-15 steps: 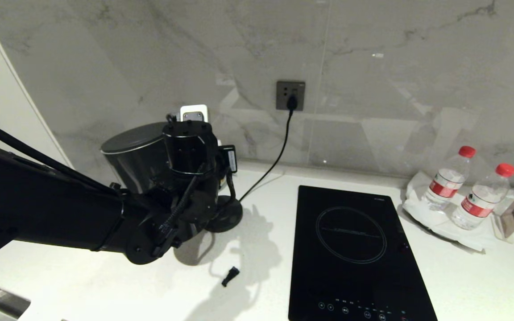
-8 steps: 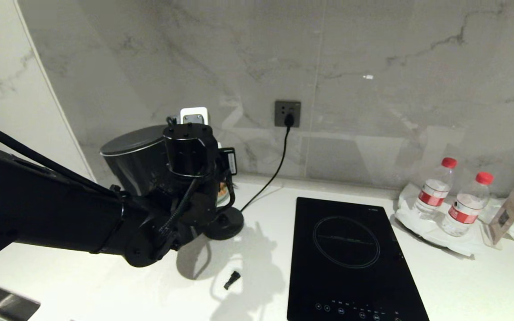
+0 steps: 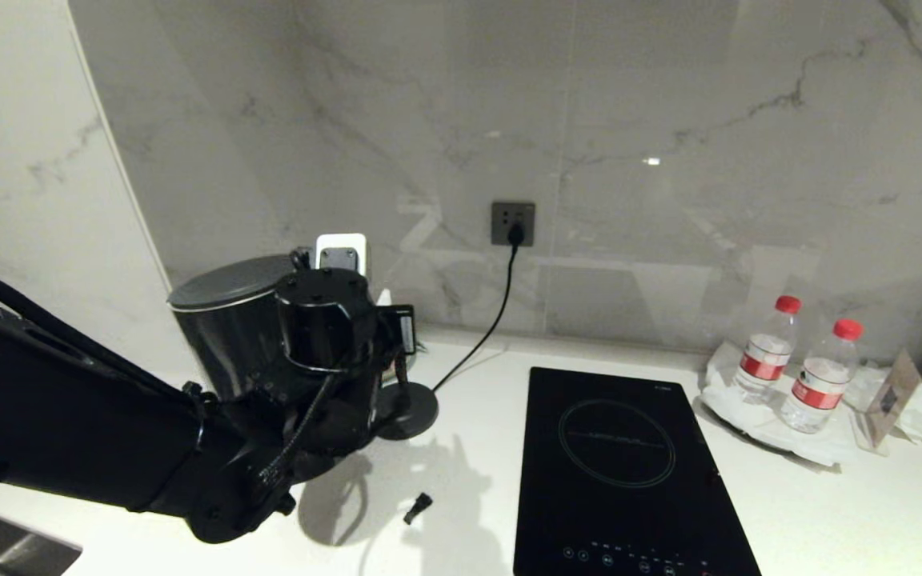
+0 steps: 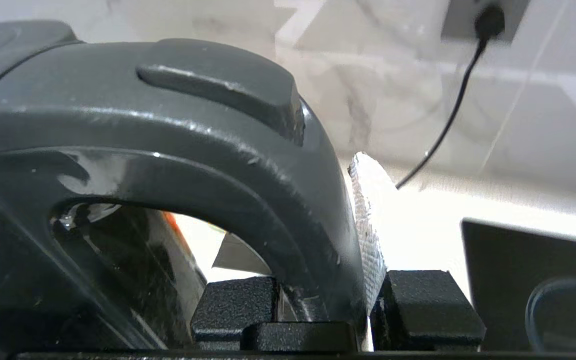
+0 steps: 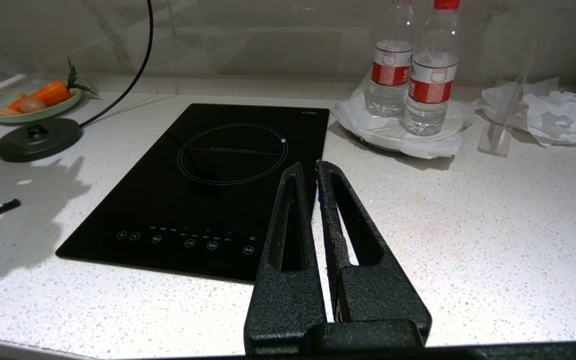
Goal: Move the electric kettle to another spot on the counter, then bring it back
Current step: Place it by the sink
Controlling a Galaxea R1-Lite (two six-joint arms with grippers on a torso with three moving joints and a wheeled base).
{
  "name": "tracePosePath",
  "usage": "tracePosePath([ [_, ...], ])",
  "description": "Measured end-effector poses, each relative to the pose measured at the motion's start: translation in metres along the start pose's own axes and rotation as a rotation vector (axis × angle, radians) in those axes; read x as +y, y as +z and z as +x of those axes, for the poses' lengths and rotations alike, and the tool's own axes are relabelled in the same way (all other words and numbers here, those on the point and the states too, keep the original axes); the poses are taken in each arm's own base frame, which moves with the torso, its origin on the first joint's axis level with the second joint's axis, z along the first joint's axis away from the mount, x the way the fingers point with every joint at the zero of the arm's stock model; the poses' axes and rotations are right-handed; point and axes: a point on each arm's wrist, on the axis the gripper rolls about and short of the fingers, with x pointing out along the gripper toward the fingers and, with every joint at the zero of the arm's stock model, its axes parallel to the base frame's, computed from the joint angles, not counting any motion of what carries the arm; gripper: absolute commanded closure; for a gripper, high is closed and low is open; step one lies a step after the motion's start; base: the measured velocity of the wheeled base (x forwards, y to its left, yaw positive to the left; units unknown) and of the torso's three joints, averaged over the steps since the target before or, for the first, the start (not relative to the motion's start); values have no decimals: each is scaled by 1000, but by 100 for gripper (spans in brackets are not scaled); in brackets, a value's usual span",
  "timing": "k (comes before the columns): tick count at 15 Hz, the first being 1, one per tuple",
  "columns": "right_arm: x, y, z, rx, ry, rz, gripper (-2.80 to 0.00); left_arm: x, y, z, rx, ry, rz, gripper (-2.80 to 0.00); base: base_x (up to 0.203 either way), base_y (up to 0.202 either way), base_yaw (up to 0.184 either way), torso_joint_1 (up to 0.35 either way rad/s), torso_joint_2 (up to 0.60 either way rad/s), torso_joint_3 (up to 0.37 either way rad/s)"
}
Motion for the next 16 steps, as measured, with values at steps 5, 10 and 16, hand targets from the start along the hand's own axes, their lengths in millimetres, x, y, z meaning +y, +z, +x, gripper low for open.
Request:
tracePosePath([
  [5, 0, 0, 0, 0, 0, 0, 0, 22, -27, -25, -2, -2, -2, 0, 0, 0, 0, 0, 0, 0],
  [10, 0, 0, 0, 0, 0, 0, 0, 49, -53, -49, 24, -5, 15, 0, 0, 0, 0, 0, 0, 0],
  [16, 0, 0, 0, 0, 0, 0, 0, 77, -75, -70, 87, 3, 58, 0, 0, 0, 0, 0, 0, 0],
])
